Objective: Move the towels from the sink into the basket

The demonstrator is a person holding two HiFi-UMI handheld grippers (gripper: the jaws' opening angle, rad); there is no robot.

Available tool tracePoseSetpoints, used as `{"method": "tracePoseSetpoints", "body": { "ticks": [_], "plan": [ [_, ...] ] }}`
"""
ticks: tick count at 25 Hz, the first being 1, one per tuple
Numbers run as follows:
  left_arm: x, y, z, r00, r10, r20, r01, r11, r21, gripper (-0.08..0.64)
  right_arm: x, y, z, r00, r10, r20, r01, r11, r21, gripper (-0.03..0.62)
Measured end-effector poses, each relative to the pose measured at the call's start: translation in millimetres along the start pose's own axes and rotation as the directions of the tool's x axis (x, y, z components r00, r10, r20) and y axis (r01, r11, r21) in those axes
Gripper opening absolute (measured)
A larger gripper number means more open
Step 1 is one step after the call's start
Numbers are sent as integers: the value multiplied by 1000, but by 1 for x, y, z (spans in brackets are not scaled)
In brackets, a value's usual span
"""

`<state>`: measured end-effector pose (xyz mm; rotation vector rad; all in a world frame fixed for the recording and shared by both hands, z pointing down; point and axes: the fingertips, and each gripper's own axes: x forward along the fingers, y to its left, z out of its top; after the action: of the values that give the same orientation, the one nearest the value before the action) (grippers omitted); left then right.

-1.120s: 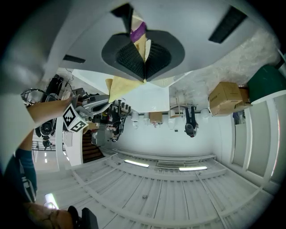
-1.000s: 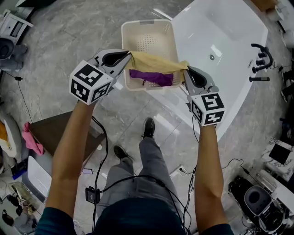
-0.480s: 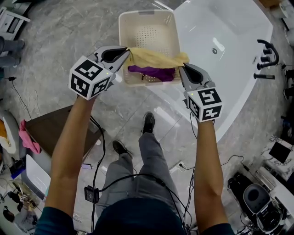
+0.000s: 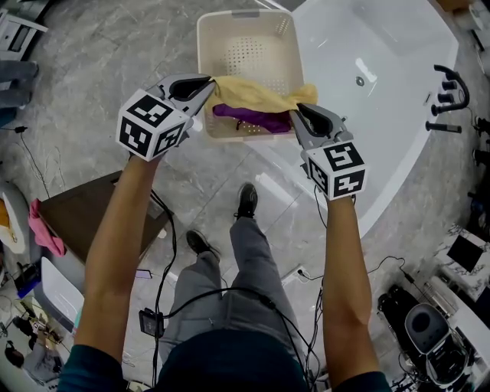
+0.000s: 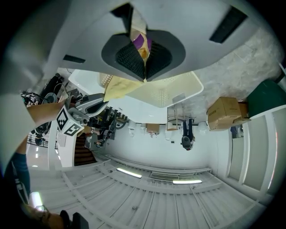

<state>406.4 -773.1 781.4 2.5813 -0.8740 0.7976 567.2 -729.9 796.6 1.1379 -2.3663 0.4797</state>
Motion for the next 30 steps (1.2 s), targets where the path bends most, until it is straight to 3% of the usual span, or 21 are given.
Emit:
{"method": "tracePoseSetpoints", "body": {
  "ticks": [8, 19, 23, 26, 30],
  "plan": [
    [-4, 0, 1, 1000, 2, 2, -2, 1000, 2, 17, 5, 14, -4, 999, 43, -27, -44, 999, -27, 123],
    [-30, -9, 38, 999, -5, 37, 2, 997, 71, 75, -10, 20, 27, 1000, 21, 11, -21, 998, -54, 120],
    [-50, -14, 64, 997, 3, 75, -9, 996, 92, 75, -26, 22, 55, 998, -10, 61, 14, 997, -72, 82],
    [-71, -20, 89, 993, 3, 114, -15, 994, 110, 75, -44, 28, 85, 993, -22, 120, 32, 996, -82, 11],
    [-107, -29, 119, 986, 4, 166, -26, 991, 135, 75, -70, 43, 129, 981, -26, 193, 46, 994, -99, 9]
  ]
}}
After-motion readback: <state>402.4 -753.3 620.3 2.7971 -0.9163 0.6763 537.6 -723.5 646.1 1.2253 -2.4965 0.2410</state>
